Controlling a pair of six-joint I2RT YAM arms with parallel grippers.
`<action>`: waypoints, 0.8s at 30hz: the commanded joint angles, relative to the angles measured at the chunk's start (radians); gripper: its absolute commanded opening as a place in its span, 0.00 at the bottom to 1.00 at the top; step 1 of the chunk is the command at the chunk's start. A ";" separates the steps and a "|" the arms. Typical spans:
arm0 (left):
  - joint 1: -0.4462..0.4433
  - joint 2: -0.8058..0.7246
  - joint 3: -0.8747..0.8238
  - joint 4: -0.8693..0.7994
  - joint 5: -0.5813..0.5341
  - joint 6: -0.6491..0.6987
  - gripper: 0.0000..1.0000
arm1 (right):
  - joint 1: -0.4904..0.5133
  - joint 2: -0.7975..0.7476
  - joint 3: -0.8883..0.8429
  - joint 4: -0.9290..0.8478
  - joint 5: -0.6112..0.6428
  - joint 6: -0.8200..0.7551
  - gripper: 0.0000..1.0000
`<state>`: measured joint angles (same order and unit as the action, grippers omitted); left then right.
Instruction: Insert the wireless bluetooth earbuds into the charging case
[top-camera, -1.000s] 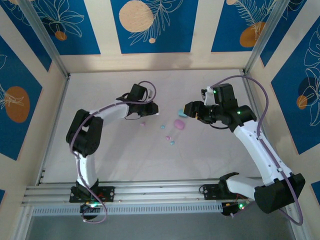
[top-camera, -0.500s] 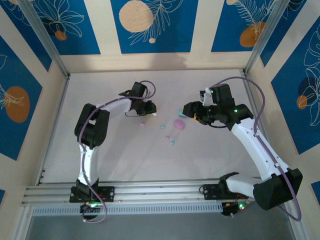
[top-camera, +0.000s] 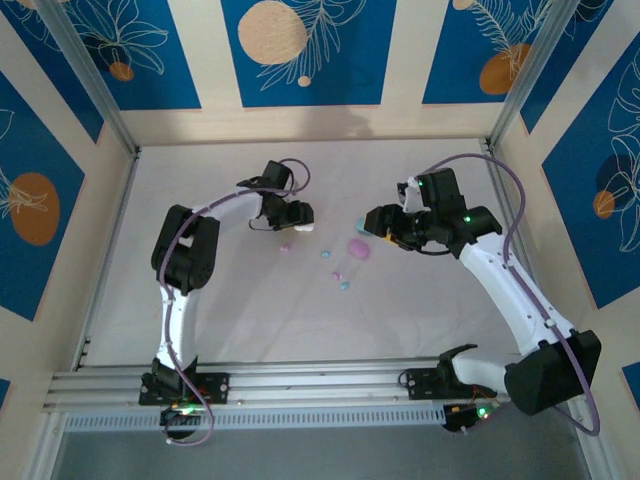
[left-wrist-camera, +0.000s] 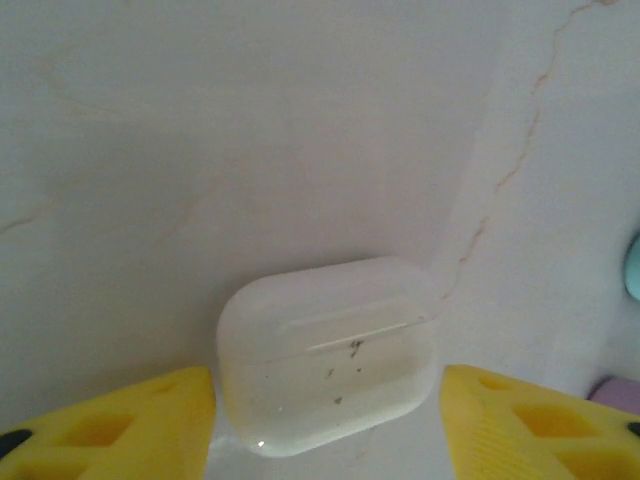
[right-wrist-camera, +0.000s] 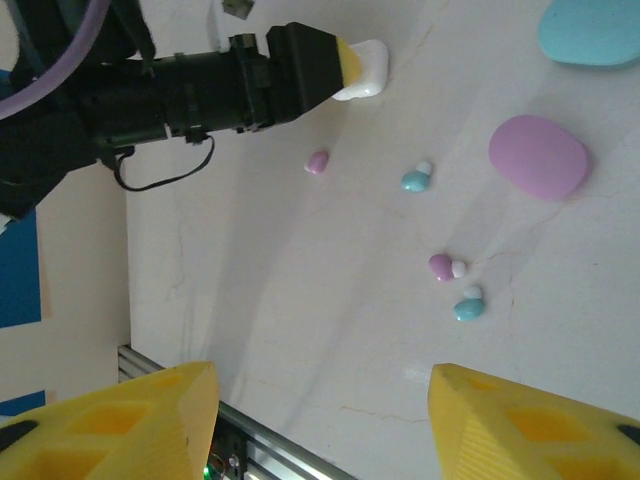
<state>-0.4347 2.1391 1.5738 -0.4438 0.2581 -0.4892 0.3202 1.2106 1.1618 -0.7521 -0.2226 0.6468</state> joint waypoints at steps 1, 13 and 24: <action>0.019 -0.077 0.032 -0.069 -0.097 0.072 0.65 | 0.001 0.027 -0.004 -0.030 0.024 -0.083 0.59; 0.019 -0.618 -0.360 0.229 -0.239 0.152 0.67 | 0.033 0.145 -0.028 0.064 0.194 -0.508 0.59; 0.021 -1.059 -0.799 0.493 -0.341 0.196 1.00 | 0.074 0.334 -0.063 0.178 0.250 -0.794 0.61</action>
<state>-0.4232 1.1275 0.8154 -0.0338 -0.0292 -0.3233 0.3916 1.5005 1.0863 -0.5941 0.0170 -0.0414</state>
